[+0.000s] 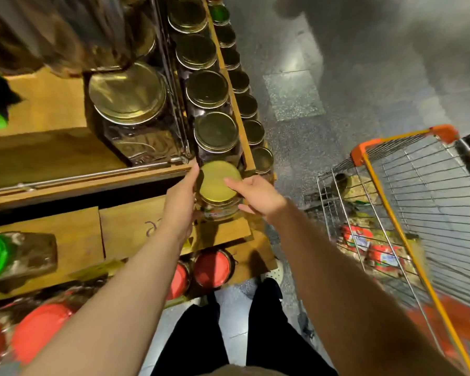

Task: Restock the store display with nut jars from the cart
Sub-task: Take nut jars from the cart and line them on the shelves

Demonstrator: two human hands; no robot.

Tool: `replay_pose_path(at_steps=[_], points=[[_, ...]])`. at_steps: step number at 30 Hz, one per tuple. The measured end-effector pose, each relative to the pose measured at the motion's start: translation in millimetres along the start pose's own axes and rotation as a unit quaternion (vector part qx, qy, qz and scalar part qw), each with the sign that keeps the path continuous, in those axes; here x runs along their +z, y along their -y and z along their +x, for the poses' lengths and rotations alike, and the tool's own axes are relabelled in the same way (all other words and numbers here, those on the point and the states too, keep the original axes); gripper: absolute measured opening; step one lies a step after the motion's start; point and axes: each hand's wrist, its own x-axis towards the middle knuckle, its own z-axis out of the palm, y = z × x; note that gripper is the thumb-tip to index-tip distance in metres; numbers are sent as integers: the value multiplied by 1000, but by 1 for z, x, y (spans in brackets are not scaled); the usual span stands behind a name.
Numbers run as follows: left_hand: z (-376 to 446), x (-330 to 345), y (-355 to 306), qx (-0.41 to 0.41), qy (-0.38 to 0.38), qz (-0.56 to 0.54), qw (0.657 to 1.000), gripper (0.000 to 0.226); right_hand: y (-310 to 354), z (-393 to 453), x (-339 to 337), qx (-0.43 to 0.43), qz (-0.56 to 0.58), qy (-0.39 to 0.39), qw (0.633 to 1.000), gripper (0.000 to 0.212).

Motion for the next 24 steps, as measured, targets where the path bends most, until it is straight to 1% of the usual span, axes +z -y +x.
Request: replay_pose_path(at_steps=[1, 2, 6, 10, 12, 14, 15, 18, 21, 22, 24], points=[[4, 0, 2, -3, -2, -1, 1000, 45, -2, 2, 0, 1, 5, 1, 1000, 53], [7, -1, 4, -5, -4, -1, 1000, 45, -3, 5, 1, 2, 7, -3, 1000, 51], [23, -4, 16, -16, -2, 14, 1000, 44, -18, 21, 3, 10, 41, 10, 999, 29], [30, -7, 30, -14, 22, 46, 999, 28, -28, 21, 6, 3, 43, 8, 999, 25], [30, -10, 38, -5, 35, 74, 997, 24, -30, 18, 6, 0, 50, -2, 999, 22], [32, -13, 45, 7, 45, 101, 994, 27, -35, 19, 5, -10, 16, -14, 1000, 29], [33, -14, 47, 9, 46, 114, 992, 30, -39, 20, 4, -11, 5, -15, 1000, 29], [36, -18, 49, 11, 47, 149, 988, 40, -45, 16, 5, -16, 10, -36, 999, 19], [34, -21, 48, 22, 46, 190, 981, 57, -50, 10, 7, -35, 23, -40, 998, 16], [34, -22, 48, 30, 43, 205, 977, 58, -51, 9, 8, -41, 29, -35, 998, 16], [31, -20, 45, 50, 40, 251, 966, 47, -49, 4, 10, -46, 28, -31, 998, 29]])
